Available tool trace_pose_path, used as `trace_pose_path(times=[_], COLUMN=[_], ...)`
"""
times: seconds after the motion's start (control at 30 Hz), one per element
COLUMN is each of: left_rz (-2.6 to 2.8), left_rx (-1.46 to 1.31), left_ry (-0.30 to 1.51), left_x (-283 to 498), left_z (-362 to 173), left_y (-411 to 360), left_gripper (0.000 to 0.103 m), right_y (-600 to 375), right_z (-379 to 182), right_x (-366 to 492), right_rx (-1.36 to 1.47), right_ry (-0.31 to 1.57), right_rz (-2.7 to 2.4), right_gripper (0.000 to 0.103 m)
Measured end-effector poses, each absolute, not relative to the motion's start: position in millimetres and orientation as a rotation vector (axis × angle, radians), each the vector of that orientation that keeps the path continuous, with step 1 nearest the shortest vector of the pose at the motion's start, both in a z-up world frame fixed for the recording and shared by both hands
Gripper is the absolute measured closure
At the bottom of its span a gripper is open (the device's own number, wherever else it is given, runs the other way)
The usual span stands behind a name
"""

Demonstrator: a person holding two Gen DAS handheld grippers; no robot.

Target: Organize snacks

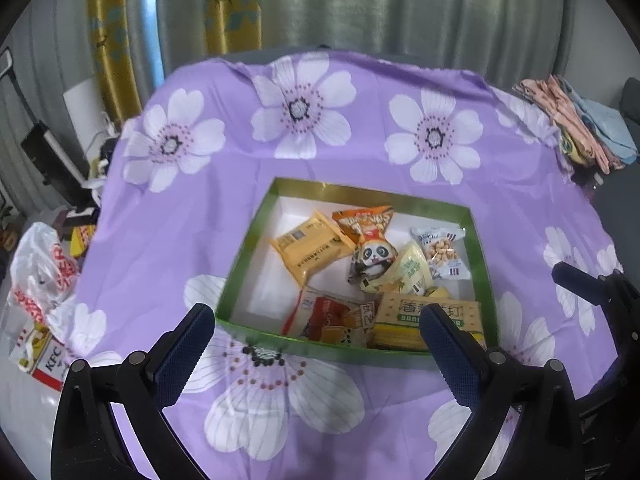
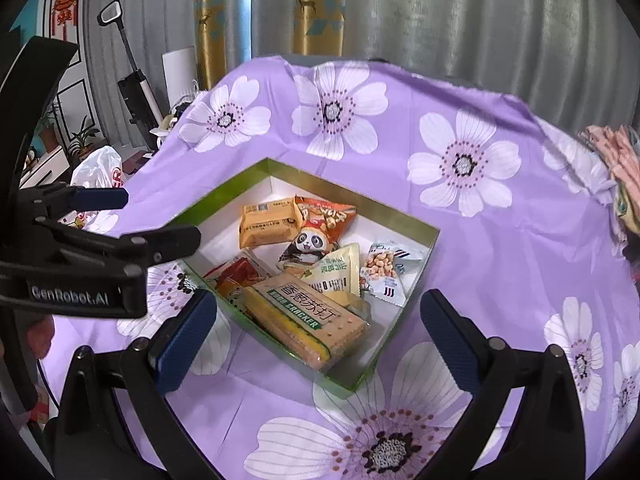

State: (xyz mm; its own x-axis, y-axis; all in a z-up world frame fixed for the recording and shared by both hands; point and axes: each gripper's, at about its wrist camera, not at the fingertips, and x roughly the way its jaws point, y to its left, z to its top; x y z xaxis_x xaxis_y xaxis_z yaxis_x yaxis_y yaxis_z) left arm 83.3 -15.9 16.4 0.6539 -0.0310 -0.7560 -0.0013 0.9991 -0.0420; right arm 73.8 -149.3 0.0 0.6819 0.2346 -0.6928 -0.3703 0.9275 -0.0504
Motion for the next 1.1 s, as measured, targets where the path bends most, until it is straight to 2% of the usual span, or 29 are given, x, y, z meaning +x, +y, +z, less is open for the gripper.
trace_pose_path(times=[0.6,1.1], left_rz=[0.002,0.016], left_rx=[-0.027,-0.022], left_ry=[0.785,0.741], left_x=[36.8,19.0], left_z=[70.0,92.9], left_y=[-13.8,-18.6], left_gripper=[0.001,0.001], right_y=[-154.4,-154.3], right_z=[63.9,88.4], right_x=[21.8,2.6], right_rx=[-0.169,-0.153], right_ry=[0.635,0.595], right_rz=[0.333,0.344], right_gripper=[0.001,0.001])
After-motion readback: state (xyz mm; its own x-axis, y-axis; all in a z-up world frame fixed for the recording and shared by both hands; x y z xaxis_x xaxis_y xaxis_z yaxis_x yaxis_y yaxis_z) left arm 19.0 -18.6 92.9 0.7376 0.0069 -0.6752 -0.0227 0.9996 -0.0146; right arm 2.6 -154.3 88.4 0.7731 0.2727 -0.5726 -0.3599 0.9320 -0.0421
